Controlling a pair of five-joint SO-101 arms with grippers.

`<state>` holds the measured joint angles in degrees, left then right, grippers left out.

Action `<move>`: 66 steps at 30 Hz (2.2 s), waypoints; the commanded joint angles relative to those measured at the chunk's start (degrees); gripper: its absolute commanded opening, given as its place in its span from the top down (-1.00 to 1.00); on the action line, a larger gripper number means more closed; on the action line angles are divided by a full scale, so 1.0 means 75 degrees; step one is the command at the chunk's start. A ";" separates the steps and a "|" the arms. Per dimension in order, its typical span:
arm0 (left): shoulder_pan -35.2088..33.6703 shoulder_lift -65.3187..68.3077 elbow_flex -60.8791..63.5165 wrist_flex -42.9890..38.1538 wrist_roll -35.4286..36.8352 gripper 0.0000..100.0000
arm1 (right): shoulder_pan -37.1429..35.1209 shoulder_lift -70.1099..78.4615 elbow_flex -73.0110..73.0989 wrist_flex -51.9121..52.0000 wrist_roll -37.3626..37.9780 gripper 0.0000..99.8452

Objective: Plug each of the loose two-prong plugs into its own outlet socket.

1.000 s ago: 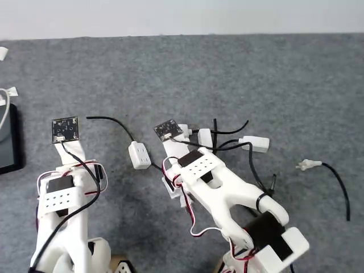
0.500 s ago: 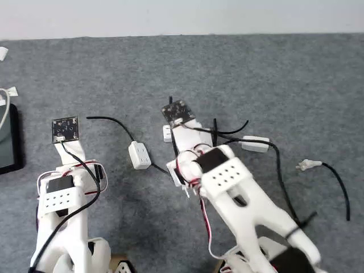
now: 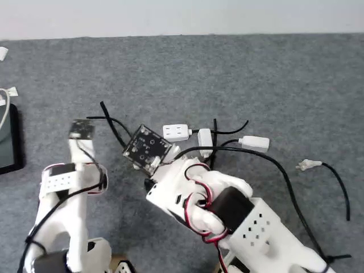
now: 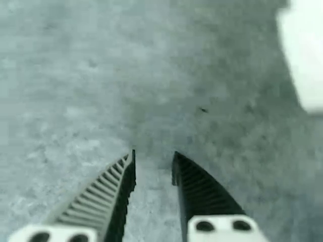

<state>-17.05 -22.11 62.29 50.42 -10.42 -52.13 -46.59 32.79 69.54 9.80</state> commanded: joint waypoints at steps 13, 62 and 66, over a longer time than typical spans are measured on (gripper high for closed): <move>0.1664 -0.3294 0.1705 0.0996 -0.3177 0.91 | -0.0217 0.0955 -0.0445 -0.0158 -0.0305 0.98; 0.1149 -0.7584 0.3429 0.0633 0.0082 0.90 | 0.2022 0.5327 -0.0340 -0.6078 -0.1266 0.98; 0.1149 -0.7584 0.3429 0.0633 0.0082 0.90 | 0.1881 0.5304 -0.0340 -0.6042 -0.1266 0.98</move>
<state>-8.09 -78.46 88.66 56.48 -10.33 -36.75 -5.36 33.85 23.82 -0.57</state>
